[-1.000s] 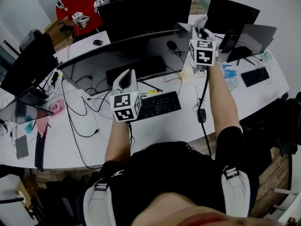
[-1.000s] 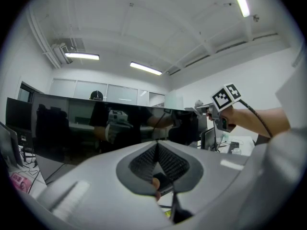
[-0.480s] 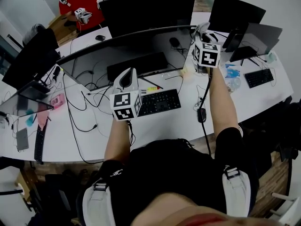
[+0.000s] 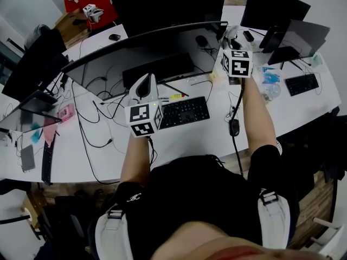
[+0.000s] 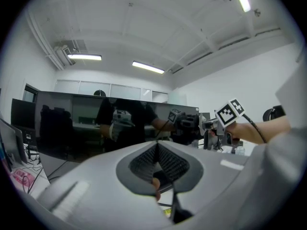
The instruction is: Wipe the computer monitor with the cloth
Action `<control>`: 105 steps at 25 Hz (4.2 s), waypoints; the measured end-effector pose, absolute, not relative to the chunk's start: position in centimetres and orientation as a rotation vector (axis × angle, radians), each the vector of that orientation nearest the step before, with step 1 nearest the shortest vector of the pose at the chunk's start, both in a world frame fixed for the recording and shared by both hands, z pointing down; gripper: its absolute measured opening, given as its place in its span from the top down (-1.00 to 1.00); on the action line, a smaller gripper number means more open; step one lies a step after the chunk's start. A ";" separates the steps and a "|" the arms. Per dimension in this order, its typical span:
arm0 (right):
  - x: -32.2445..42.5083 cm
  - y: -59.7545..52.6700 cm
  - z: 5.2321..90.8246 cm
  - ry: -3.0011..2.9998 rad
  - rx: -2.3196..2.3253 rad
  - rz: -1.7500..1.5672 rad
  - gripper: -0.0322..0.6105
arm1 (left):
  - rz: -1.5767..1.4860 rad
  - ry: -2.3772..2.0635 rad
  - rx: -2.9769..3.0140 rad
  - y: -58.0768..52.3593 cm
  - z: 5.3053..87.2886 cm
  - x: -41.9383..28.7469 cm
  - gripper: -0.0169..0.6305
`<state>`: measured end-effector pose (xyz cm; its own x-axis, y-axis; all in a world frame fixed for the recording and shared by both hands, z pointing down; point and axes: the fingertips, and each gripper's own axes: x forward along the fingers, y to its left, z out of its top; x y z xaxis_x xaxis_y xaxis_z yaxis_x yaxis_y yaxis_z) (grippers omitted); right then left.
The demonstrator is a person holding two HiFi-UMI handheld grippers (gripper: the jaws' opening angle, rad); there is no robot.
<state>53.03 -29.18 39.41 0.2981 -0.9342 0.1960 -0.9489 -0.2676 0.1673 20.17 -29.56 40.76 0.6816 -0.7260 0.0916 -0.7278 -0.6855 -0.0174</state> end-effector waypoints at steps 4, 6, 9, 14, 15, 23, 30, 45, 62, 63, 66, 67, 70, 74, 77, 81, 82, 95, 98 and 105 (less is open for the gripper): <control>53.0 -29.5 41.1 -1.726 2.292 0.115 0.82 | 0.171 -1.239 2.846 -29.8 41.7 20.2 0.79; 53.0 -29.5 41.8 -1.743 2.283 0.145 0.82 | 0.194 -1.249 2.841 -29.9 42.3 20.2 0.80; 53.0 -29.6 43.2 -1.758 2.256 0.184 0.82 | 0.218 -1.250 2.832 -29.8 42.9 20.2 0.80; 52.9 -29.7 46.6 -1.742 2.203 0.231 0.82 | 0.259 -1.252 2.827 -29.6 44.2 20.5 0.80; 52.9 -29.7 47.4 -1.738 2.195 0.246 0.82 | 0.271 -1.257 2.829 -29.6 44.5 20.5 0.79; 52.8 -29.6 53.0 -1.697 2.108 0.333 0.82 | 0.326 -1.266 2.809 -29.2 46.3 20.2 0.79; 52.5 -29.8 58.4 -1.646 2.013 0.405 0.82 | 0.365 -1.276 2.759 -29.5 48.1 19.2 0.80; 51.7 -29.5 69.5 -1.543 1.899 0.611 0.82 | 0.435 -1.298 2.688 -30.2 51.0 16.9 0.79; 42.2 -31.8 70.7 -1.645 1.767 0.587 0.82 | 0.435 -1.420 2.632 -29.8 50.2 10.7 0.80; 41.4 -32.0 70.6 -1.652 1.756 0.582 0.82 | 0.431 -1.432 2.625 -29.7 50.1 10.0 0.79; 39.0 -32.7 70.5 -1.674 1.726 0.567 0.82 | 0.419 -1.470 2.603 -29.6 49.7 7.9 0.80; 38.1 -33.0 70.3 -1.680 1.718 0.558 0.82 | 0.415 -1.482 2.594 -29.6 49.6 7.1 0.80; 35.4 -34.0 69.5 -1.709 1.699 0.535 0.82 | 0.399 -1.514 2.566 -29.6 49.3 5.0 0.80; 31.6 -35.2 69.2 -1.746 1.661 0.512 0.82 | 0.392 -1.557 2.536 -29.5 49.2 2.1 0.79; 28.7 -36.3 69.5 -1.769 1.633 0.481 0.82 | 0.385 -1.591 2.510 -29.6 49.0 -0.3 0.80; 24.9 -37.7 69.5 -1.780 1.598 0.443 0.82 | 0.370 -1.636 2.464 -29.8 48.8 -4.0 0.79; 24.0 -37.9 69.5 -1.781 1.588 0.436 0.82 | 0.371 -1.648 2.451 -29.8 48.8 -4.9 0.80; 10.8 -41.7 70.1 -1.833 1.483 0.409 0.82 | 0.348 -1.766 2.344 -31.1 48.7 -16.9 0.80; 8.1 -42.5 70.0 -1.840 1.471 0.389 0.82 | 0.344 -1.780 2.331 -31.5 48.8 -19.5 0.80; 2.2 -44.4 70.2 -1.870 1.481 0.384 0.82 | 0.331 -1.798 2.325 -32.3 49.0 -25.0 0.80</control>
<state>2.25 -44.43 70.16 -0.0911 -0.7240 0.6837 -0.9347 0.2990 0.1921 -24.97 -32.26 48.96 0.2424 -0.9272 0.2856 -0.9681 -0.2504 0.0087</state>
